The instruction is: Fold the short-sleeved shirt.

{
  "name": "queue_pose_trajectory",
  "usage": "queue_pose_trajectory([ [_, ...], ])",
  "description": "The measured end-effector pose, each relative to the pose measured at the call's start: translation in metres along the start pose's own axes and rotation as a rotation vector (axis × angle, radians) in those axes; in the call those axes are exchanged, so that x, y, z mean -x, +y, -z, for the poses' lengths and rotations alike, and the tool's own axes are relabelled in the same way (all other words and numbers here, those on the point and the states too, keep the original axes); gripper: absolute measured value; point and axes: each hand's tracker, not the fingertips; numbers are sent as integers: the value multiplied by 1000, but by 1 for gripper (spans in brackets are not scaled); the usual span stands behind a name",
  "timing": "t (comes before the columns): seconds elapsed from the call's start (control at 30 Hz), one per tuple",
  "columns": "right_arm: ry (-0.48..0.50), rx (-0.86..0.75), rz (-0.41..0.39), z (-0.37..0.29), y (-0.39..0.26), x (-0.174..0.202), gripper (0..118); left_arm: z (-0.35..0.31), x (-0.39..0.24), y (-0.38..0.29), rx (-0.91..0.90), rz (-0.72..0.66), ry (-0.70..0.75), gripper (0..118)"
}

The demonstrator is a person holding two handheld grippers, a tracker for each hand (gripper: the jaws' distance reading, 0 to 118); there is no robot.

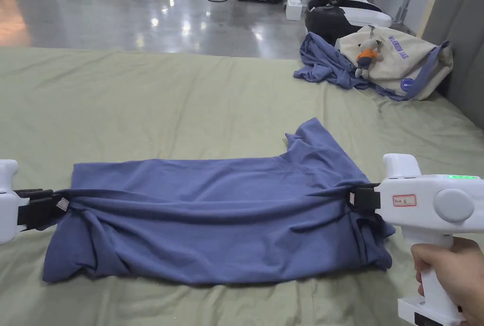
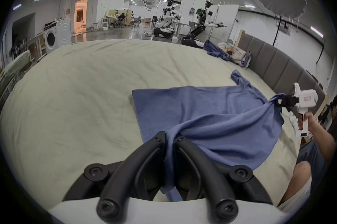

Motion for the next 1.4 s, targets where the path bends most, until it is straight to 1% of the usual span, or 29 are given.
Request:
queue_pose_trajectory([
  [0.13, -39, 20, -24, 10, -8, 2, 10, 8, -4, -9, 15, 24, 26, 9],
  [0.17, -49, 24, -32, 12, -9, 3, 11, 8, -5, -10, 20, 24, 26, 12],
  [0.2, -60, 26, -43, 17, -9, 0, 13, 8, -5, -11, 23, 24, 26, 20],
  [0.23, -62, 25, -53, 17, -9, 0, 18, 8, -5, -13, 17, 25, 27, 36],
  [0.27, -64, 16, -55, 15, -9, 0, 32, 7, -4, -14, 12, 28, 27, 73],
  [0.3, -64, 5, -52, 12, -8, 0, 49, 5, -4, -13, 16, 37, 33, 86],
  [0.37, -68, -19, -40, 3, -6, 2, 98, -6, -6, -13, -30, 56, 60, 86],
  [0.43, -75, -127, -48, -27, -6, 8, 100, -31, -10, -10, -120, 53, 81, 86],
  [0.5, -76, -245, -71, -66, -9, 17, 105, -69, -20, -10, -242, 54, 38, 86],
  [0.57, -84, -410, -90, -117, -23, 31, 113, -112, -37, -13, -343, 97, 58, 86],
  [0.6, -87, -470, -86, -141, -32, 39, 113, -133, -47, -19, -395, 129, 74, 86],
  [0.67, -113, -553, -90, -185, -57, 53, 113, -170, -68, -37, -443, 183, 89, 86],
  [0.73, -137, -581, -96, -220, -91, 70, 113, -199, -91, -58, -490, 221, 189, 86],
  [0.77, -191, -596, -86, -232, -108, 77, 113, -209, -100, -69, -523, 218, 220, 86],
  [0.83, -293, -622, -75, -245, -139, 93, 111, -226, -110, -88, -573, 163, 230, 85],
  [0.87, -312, -629, -84, -247, -151, 97, 91, -231, -113, -97, -591, 147, 219, 74],
  [0.9, -335, -627, -98, -247, -161, 101, 36, -234, -115, -104, -579, 125, 203, 41],
  [0.93, -353, -627, -78, -245, -169, 102, 2, -227, -105, -114, -563, 92, 198, 0],
  [0.97, -331, -646, -36, -241, -178, 96, 2, -227, -103, -124, -581, 65, 248, 0],
  [1.0, -229, -611, -10, -234, -172, 92, 2, -234, -102, -121, -615, 106, 307, 0],
  [1.03, -199, -549, 14, -226, -168, 88, 2, -234, -96, -121, -588, 50, 204, 0],
  [1.07, -185, -539, 26, -224, -163, 84, 2, -231, -90, -116, -552, -3, 151, 0],
  [1.1, -210, -568, 0, -230, -161, 85, 2, -226, -86, -114, -525, -7, 156, 0],
  [1.17, -216, -581, -11, -229, -155, 82, 2, -216, -78, -108, -465, 47, 210, 0],
  [1.27, -192, -562, -9, -230, -151, 85, 2, -190, -62, -93, -307, 137, 152, 0],
  [1.3, -182, -550, -21, -227, -150, 85, 2, -178, -56, -88, -242, 150, 121, 3],
  [1.33, -172, -537, -28, -224, -149, 84, 2, -163, -50, -85, -201, 163, 93, 22],
  [1.37, -172, -536, -31, -222, -149, 85, 2, -149, -43, -80, -160, 197, 88, 57],
  [1.4, -170, -531, -40, -225, -149, 90, 2, -134, -39, -79, -118, 247, 80, 80],
])
